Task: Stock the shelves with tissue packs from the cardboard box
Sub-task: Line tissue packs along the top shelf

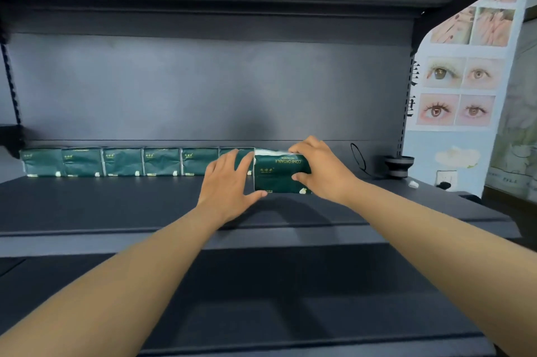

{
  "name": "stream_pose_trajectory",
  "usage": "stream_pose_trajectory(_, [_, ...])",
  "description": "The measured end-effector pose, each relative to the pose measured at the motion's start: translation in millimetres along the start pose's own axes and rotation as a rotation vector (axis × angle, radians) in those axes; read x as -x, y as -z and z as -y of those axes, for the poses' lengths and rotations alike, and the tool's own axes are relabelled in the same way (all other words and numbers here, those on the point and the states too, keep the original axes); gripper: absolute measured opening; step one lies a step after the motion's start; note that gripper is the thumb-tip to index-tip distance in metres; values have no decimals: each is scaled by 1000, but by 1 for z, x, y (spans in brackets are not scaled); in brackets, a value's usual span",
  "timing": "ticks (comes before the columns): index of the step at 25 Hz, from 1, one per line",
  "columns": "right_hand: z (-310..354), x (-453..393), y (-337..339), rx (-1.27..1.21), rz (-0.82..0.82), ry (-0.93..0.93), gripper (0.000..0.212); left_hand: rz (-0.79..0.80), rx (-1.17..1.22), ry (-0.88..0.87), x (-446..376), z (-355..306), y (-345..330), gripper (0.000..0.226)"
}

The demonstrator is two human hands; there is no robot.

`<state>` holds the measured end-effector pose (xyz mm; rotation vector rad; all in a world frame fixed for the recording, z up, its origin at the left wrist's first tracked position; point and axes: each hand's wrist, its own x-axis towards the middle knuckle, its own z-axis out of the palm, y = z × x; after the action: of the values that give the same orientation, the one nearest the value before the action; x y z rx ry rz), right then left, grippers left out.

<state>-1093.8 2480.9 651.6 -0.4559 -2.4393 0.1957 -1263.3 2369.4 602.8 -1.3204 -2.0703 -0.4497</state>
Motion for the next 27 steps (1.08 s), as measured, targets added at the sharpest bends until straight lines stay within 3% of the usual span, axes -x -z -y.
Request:
stream_pose_trajectory(6, [-102,-99,-69,-34,-21,-42,52,107,-66,134,-79,24,-108,89])
stream_pose_trajectory(11, [-159,-157,-121,-36,1,-50,39,22,-144,123,-120,49,-157,86])
stream_pose_trajectory(18, [-181,-177,-162,266,-55,82,66,14,-148,114,-153,72,-190,89])
stream_pose_trajectory(27, [-187,-180,-171,257,-1,115,74,2,-59,100,-155,79,-197,87])
